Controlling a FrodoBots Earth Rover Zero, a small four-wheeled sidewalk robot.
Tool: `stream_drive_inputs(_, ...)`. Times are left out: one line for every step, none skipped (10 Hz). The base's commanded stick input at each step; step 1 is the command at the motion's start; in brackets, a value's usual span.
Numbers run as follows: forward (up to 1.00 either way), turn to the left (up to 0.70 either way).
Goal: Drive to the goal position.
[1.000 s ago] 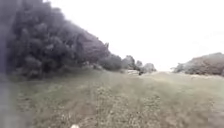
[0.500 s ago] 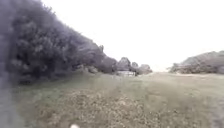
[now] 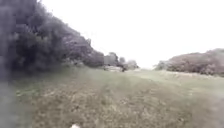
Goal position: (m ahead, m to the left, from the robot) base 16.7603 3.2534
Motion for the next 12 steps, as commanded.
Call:
stream_drive_inputs(0.85, 0.00)
stream_drive_inputs(0.85, 0.00)
stream_drive_inputs(0.85, 0.00)
stream_drive_inputs(0.85, 0.00)
stream_drive_inputs(0.85, 0.00)
stream_drive_inputs(0.85, 0.00)
stream_drive_inputs(0.85, 0.00)
stream_drive_inputs(0.85, 0.00)
stream_drive_inputs(0.85, 0.00)
stream_drive_inputs(0.85, 0.00)
stream_drive_inputs(0.85, 0.00)
stream_drive_inputs(0.85, 0.00)
